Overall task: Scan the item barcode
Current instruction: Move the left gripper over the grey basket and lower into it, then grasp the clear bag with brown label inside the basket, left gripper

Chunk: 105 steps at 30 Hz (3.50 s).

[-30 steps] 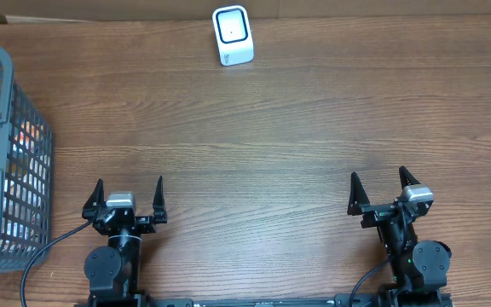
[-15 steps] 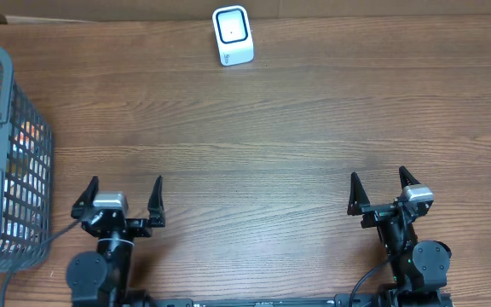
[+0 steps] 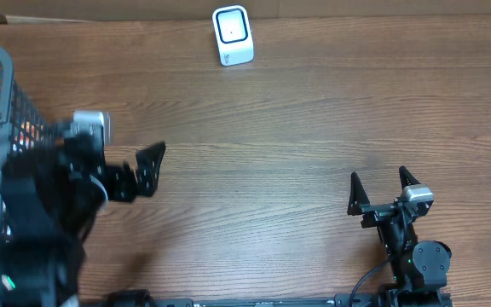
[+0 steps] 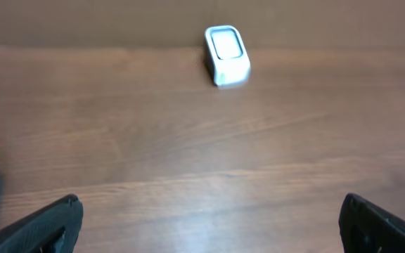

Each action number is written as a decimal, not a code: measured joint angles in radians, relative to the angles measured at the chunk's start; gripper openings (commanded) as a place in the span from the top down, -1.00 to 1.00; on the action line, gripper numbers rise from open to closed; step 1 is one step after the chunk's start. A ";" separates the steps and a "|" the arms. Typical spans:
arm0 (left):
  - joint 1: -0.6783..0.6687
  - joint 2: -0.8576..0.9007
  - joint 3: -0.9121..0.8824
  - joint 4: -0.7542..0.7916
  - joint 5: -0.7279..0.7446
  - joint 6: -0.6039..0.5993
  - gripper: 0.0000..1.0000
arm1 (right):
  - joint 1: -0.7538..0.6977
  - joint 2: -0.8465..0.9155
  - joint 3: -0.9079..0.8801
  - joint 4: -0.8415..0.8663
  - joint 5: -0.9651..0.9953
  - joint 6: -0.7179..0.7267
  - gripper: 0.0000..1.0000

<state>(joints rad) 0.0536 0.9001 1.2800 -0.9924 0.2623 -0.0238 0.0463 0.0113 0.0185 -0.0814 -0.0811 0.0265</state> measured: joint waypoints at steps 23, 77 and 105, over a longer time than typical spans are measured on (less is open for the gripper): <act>0.428 0.432 0.477 -0.320 0.077 -0.219 -0.67 | 0.000 0.000 0.000 -0.001 0.000 0.000 -1.00; 0.935 0.819 -0.135 0.362 -0.348 0.048 -0.64 | 0.000 0.000 0.000 0.000 0.000 0.000 -1.00; 0.930 0.975 0.042 0.219 -0.229 0.099 -0.15 | 0.000 0.000 0.000 -0.001 0.000 0.000 -1.00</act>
<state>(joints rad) 0.9836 1.8748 1.3220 -0.7734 0.0334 0.0750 0.0463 0.0109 0.0185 -0.0822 -0.0814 0.0265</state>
